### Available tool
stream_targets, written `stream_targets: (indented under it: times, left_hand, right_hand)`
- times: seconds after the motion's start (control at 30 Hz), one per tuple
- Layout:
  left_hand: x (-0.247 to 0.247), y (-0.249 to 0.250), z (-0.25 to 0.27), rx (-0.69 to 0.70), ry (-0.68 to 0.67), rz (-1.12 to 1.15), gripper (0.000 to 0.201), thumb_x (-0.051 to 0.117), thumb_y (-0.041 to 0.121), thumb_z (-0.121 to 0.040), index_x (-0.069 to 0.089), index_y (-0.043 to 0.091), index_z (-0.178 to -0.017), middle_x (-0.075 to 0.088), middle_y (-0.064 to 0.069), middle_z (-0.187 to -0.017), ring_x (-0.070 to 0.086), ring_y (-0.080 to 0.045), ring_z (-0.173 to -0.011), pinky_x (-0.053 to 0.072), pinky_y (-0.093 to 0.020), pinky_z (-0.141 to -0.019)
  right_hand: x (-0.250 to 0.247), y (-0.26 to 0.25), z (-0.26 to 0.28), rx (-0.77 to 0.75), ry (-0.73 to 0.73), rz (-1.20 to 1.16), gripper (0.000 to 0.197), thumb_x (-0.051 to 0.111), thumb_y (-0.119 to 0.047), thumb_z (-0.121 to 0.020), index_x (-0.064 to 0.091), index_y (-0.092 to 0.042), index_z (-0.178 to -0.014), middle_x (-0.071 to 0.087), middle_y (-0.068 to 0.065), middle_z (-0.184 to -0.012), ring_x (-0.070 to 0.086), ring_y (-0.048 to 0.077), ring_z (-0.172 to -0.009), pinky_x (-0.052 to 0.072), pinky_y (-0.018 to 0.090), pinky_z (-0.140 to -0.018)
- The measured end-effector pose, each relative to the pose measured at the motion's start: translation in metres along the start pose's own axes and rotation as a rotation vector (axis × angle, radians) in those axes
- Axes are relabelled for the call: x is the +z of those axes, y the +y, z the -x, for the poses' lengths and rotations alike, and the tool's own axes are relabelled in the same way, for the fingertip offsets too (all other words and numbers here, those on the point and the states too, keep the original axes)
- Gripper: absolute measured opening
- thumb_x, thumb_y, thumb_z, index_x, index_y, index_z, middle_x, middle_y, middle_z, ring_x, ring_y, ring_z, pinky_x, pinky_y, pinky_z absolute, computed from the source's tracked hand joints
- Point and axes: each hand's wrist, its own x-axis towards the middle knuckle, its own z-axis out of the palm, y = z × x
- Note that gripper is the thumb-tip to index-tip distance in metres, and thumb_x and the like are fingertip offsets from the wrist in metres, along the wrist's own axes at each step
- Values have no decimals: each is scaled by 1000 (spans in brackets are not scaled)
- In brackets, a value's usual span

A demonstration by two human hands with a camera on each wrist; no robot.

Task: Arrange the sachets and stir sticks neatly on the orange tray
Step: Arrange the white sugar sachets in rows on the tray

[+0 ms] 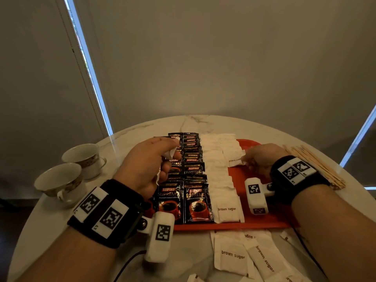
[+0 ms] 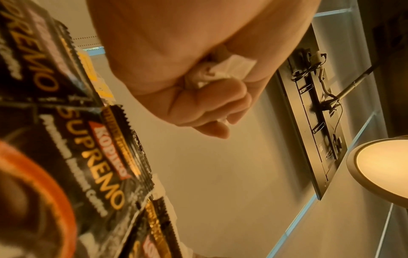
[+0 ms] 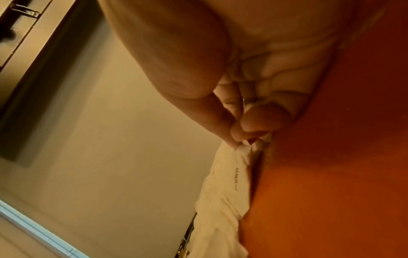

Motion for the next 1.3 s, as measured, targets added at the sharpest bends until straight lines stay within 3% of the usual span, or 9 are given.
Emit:
stream_targets:
  times: [0.17,0.3,0.57,0.7,0.8,0.93,1.0,1.1,1.3]
  left_hand:
    - [-2,0,-1,-7,-2,13,16,65,24,-99,71,10,-105,68,-5,-78,42,-8,-48,31,-19,-38]
    - [-1,2,-2,-35,-1,47,16,60,21,-99,68,9,-107,68,-7,-77,41,-9,-48,31,-19,-37]
    - [0,-1,0,-67,-64,61,31,48,20,-102,66,2,-120,72,-16,-86,42,-13,-46,30,-20,-36]
    - [5,-4,1,-51,-22,21,29,55,24,-104,73,5,-115,69,-13,-94,41,-10,-48,30,-20,-36]
    - [6,-5,2,-23,-43,45,20,61,18,-102,72,9,-117,65,-8,-90,40,-7,-50,31,-18,-38]
    - [9,-7,4,69,-117,-43,19,65,15,-100,70,11,-117,60,0,-74,38,-5,-46,31,-18,-38]
    - [10,-10,5,122,-133,-126,19,71,15,-95,68,12,-113,59,3,-70,38,-4,-43,31,-20,-38]
    - [10,-11,8,146,-168,-177,18,74,7,-90,68,11,-106,61,3,-66,41,-3,-42,32,-22,-39]
    - [9,-7,8,93,-127,-49,21,75,19,-90,75,6,-106,67,-1,-72,38,-4,-42,30,-18,-36]
  right_hand:
    - [1,-3,4,-28,6,86,8,74,0,-85,67,-3,-81,70,18,-86,61,30,-81,55,47,-94]
    - [1,-1,0,-91,39,-57,29,73,-1,-85,67,5,-113,66,14,-86,64,27,-77,58,45,-82]
    - [10,-9,18,-30,-91,-123,17,66,-9,-97,65,1,-111,64,9,-79,61,17,-64,54,29,-62]
    - [12,-16,33,-220,-143,-235,16,66,-10,-96,69,3,-103,60,10,-77,55,15,-59,46,28,-59]
    - [20,-24,57,-398,-312,-275,24,71,-27,-94,72,-4,-102,64,6,-81,56,14,-65,44,27,-59]
    - [38,-29,90,-504,-526,-188,44,79,-45,-72,73,-12,-101,69,2,-87,62,16,-75,50,29,-64]
    - [48,-27,96,-551,-501,-167,44,82,-41,-73,73,-9,-103,71,2,-85,63,17,-77,55,33,-68]
    - [53,-24,96,-595,-445,-203,21,78,-19,-87,72,-4,-100,71,14,-85,66,21,-76,59,42,-77]
    - [46,-24,94,-641,-416,-314,12,67,-7,-94,72,-1,-103,77,12,-91,75,22,-80,62,30,-70]
